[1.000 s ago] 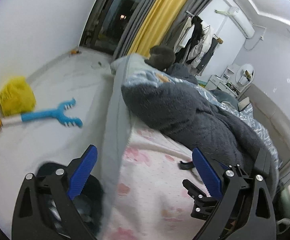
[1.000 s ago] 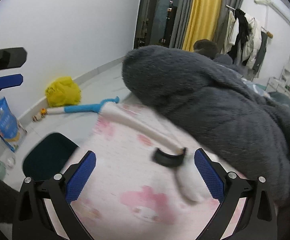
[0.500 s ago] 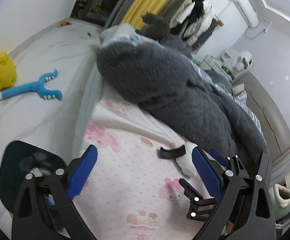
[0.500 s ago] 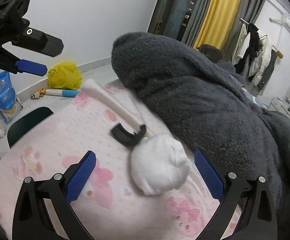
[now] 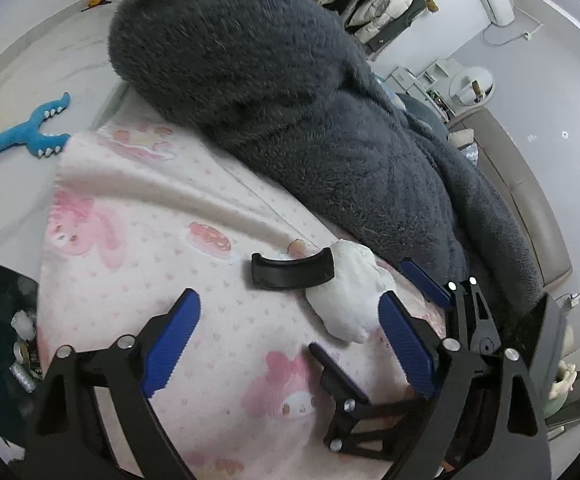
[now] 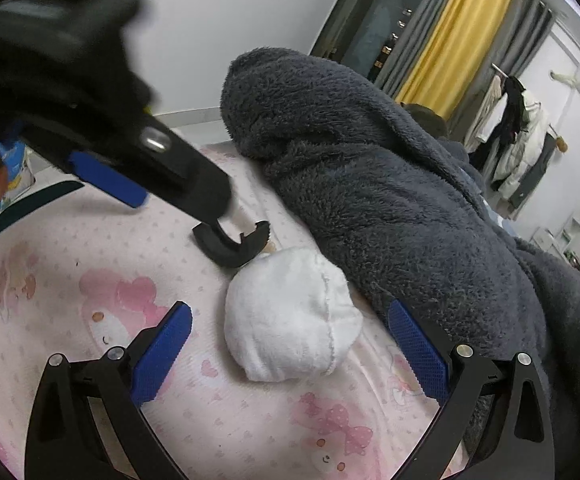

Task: Collect trash
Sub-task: 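Close the right gripper on the white sock ball on the pink sheet, then lift the white sock ball and carry it over the green bin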

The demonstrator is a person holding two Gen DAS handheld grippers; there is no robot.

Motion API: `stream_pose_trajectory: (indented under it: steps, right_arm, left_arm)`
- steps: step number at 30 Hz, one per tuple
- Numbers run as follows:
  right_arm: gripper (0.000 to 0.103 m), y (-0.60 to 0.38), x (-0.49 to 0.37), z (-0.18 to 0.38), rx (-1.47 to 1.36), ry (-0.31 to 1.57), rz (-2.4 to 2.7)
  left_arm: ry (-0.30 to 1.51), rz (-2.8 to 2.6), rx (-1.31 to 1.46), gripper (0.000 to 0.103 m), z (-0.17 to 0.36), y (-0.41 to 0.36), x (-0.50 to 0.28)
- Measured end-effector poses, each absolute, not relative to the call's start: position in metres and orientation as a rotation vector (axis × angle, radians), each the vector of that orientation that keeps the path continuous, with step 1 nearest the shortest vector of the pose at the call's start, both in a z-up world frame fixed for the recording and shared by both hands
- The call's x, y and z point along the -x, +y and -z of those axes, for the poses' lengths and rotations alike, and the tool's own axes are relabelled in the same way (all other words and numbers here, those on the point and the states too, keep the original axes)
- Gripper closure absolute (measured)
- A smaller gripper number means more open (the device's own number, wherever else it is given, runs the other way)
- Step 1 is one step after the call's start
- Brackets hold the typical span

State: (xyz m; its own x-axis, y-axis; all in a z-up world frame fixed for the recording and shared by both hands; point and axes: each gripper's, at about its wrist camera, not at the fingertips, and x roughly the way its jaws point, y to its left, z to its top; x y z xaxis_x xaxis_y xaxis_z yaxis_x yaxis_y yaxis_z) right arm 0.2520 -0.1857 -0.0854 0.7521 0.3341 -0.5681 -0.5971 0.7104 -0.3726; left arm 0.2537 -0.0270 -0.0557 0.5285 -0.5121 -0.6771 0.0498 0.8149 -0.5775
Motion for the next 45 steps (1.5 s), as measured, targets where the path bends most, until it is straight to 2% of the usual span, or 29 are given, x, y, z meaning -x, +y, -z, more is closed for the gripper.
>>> stream_pose_trajectory:
  steps: [3,5,11,17,19,22,23,35,45]
  right_arm:
    - [0.005,-0.183,-0.250,0.088,0.608,0.475,-0.530]
    - [0.016,-0.181,-0.247,0.090,0.631,0.466,-0.523]
    - [0.035,-0.179,-0.248,0.094,0.662,0.465,-0.513]
    - [0.045,-0.173,-0.245,0.099,0.713,0.465,-0.486]
    - [0.048,-0.171,-0.243,0.099,0.729,0.458,-0.479]
    - [0.054,-0.171,-0.242,0.100,0.736,0.453,-0.470]
    - [0.055,-0.171,-0.242,0.100,0.738,0.452,-0.467]
    - [0.058,-0.173,-0.236,0.097,0.717,0.466,-0.453]
    - [0.058,-0.205,-0.256,0.066,0.342,0.602,-0.439]
  left_arm:
    - [0.980,0.375,0.557,0.015,0.060,-0.026,-0.263]
    - [0.986,0.377,0.548,0.016,0.062,-0.030,-0.268]
    - [1.004,0.396,0.526,0.019,0.065,-0.039,-0.271]
    - [1.012,0.419,0.547,0.033,0.069,-0.039,-0.274]
    - [1.011,0.436,0.554,0.034,0.068,-0.040,-0.274]
    - [1.012,0.422,0.556,0.046,0.070,-0.039,-0.274]
    - [1.015,0.417,0.567,0.051,0.072,-0.036,-0.274]
    - [0.984,0.427,0.545,0.057,0.066,-0.028,-0.269]
    - [0.907,0.392,0.359,0.056,0.041,-0.019,-0.252]
